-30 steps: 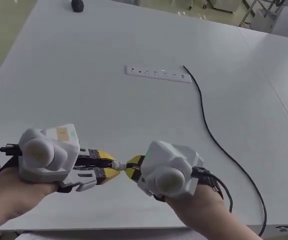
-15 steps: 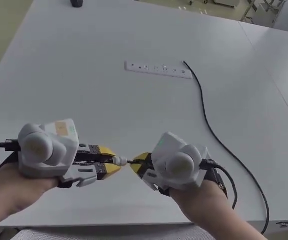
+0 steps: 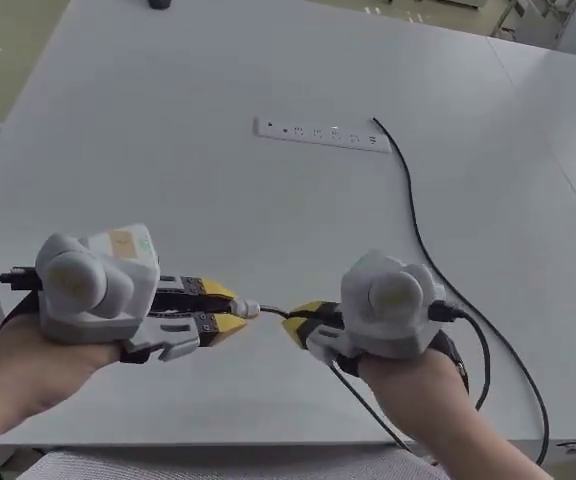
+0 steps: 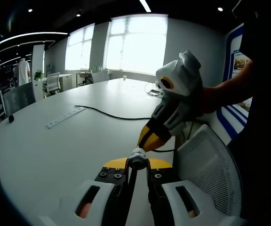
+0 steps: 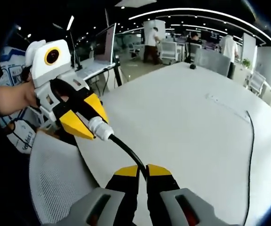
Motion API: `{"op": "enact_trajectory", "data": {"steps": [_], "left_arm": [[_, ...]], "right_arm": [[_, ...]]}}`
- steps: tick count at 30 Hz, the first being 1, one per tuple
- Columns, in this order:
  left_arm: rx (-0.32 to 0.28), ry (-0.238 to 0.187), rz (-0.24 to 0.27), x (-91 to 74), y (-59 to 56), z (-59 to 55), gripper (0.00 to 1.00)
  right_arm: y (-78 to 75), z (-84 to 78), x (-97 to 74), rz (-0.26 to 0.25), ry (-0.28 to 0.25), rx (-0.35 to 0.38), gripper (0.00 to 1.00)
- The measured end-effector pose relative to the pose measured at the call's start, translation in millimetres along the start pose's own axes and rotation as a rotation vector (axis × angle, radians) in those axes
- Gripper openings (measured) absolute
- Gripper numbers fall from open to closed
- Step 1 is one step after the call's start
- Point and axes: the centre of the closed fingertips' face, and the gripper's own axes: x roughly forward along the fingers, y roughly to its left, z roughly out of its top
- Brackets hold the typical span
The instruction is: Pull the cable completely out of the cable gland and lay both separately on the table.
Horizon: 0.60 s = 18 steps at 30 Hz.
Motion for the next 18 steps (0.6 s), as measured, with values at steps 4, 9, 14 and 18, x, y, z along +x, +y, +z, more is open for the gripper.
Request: {"op": "enact_trajectory", "data": {"steps": [4, 9, 14, 18], "left_arm": [[-0.001, 0.001, -0.002, 1.4, -2.2, -1.1, 0.15], [0.001, 0.002, -0.006, 2.1, -3.8, 0.2, 0.15], [0.0, -0.003, -0.005, 1.5, -3.1, -0.1, 0.15], [0.001, -0.005, -0.004, 0.1, -4.3, -0.2, 0.15]], "right_arm": [[-1.4, -7.9, 1.6, 0.012, 0.015, 0.106, 0.0], [-5.2, -18.6, 3.5, 0.012, 0.042, 0.167, 0.0], [-8.8, -22.7, 4.2, 0.006, 0.052, 0.202, 0.0], [-7.3, -23.3, 5.3, 0.004, 0.059, 0.213, 0.0]]}}
